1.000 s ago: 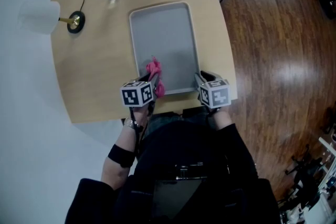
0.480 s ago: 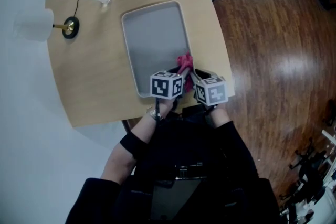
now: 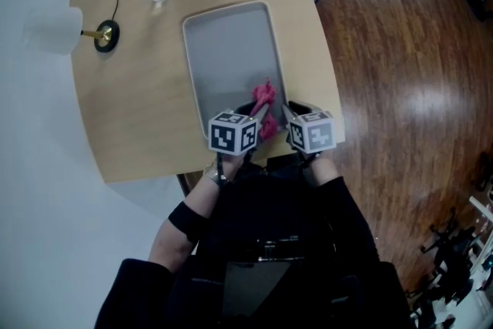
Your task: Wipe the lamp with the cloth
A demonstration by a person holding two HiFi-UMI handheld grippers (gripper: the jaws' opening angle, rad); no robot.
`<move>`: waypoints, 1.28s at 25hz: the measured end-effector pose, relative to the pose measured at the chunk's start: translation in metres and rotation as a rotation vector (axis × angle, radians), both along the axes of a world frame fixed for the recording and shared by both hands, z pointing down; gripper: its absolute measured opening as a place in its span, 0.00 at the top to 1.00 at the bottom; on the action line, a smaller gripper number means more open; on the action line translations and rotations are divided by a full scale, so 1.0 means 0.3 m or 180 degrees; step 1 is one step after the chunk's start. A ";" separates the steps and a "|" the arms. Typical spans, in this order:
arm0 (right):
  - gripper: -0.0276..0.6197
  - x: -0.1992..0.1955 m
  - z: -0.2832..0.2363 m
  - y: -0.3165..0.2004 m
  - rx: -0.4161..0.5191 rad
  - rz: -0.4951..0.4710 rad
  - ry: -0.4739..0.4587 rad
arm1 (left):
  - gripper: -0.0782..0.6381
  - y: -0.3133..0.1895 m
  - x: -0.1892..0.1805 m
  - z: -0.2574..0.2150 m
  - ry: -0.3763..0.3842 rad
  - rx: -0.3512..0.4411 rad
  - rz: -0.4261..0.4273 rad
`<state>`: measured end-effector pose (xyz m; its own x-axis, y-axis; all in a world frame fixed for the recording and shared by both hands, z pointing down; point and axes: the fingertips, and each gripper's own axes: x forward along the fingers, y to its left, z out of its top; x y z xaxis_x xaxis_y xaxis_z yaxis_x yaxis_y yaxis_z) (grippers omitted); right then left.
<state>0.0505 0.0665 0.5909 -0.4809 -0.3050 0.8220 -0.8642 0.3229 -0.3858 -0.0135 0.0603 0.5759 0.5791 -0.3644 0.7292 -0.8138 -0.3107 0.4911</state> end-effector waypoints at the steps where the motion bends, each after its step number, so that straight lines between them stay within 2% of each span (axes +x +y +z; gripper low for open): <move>1: 0.86 0.002 0.001 0.000 0.0002 -0.0012 0.0015 | 0.77 0.023 -0.048 -0.009 -0.0064 0.0009 -0.0023; 7: 0.86 0.003 0.001 0.001 -0.0019 -0.0040 0.0006 | 0.77 0.170 -0.413 0.007 -0.0574 -0.0089 -0.0315; 11: 0.86 0.005 -0.014 0.020 -0.0095 0.0015 -0.0115 | 0.77 0.228 -0.521 0.044 -0.0703 -0.0231 -0.0421; 18: 0.86 0.003 0.017 0.087 -0.0185 -0.0202 -0.0057 | 0.77 0.225 -0.480 0.086 -0.0888 -0.0273 -0.0493; 24: 0.86 0.004 0.017 0.084 -0.0247 -0.0148 -0.0210 | 0.77 0.216 -0.437 0.084 -0.0734 -0.0289 -0.0615; 29: 0.86 0.007 0.015 0.083 -0.0254 -0.0115 -0.0261 | 0.77 0.194 -0.290 0.082 -0.0651 -0.0254 -0.0473; 32: 0.86 0.004 0.016 0.083 -0.0257 -0.0104 -0.0271 | 0.77 0.174 -0.182 0.080 -0.0410 -0.0283 -0.0438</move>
